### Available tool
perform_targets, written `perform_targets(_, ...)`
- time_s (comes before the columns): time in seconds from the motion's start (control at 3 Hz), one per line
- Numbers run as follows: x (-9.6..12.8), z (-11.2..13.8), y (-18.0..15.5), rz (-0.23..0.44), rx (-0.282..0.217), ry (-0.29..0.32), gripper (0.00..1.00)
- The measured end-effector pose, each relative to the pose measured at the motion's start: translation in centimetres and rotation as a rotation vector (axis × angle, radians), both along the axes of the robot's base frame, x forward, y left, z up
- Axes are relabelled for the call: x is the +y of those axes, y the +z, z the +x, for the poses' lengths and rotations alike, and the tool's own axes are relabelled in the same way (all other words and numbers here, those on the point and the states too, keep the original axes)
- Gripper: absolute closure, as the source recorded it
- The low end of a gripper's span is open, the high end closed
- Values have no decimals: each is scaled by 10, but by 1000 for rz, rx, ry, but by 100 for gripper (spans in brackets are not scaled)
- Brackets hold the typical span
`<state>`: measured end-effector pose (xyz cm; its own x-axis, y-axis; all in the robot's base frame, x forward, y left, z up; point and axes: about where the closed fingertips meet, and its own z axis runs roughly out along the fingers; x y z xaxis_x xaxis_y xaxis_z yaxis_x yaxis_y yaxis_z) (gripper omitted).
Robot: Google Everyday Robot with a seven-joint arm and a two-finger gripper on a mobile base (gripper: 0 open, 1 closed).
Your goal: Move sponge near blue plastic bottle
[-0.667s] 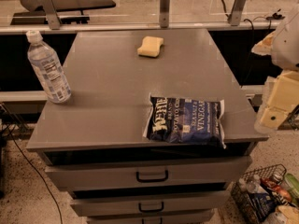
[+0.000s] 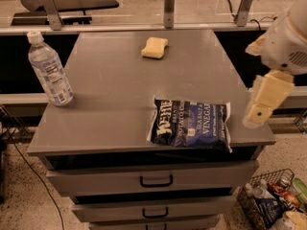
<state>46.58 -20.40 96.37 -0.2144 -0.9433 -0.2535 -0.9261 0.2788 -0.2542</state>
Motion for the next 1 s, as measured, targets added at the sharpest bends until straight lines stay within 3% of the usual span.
perform_targets(0.33,41,96,-31,56,-55,-27,0)
perform_targets(1.0,42,94,-37,72,-45,-32,0)
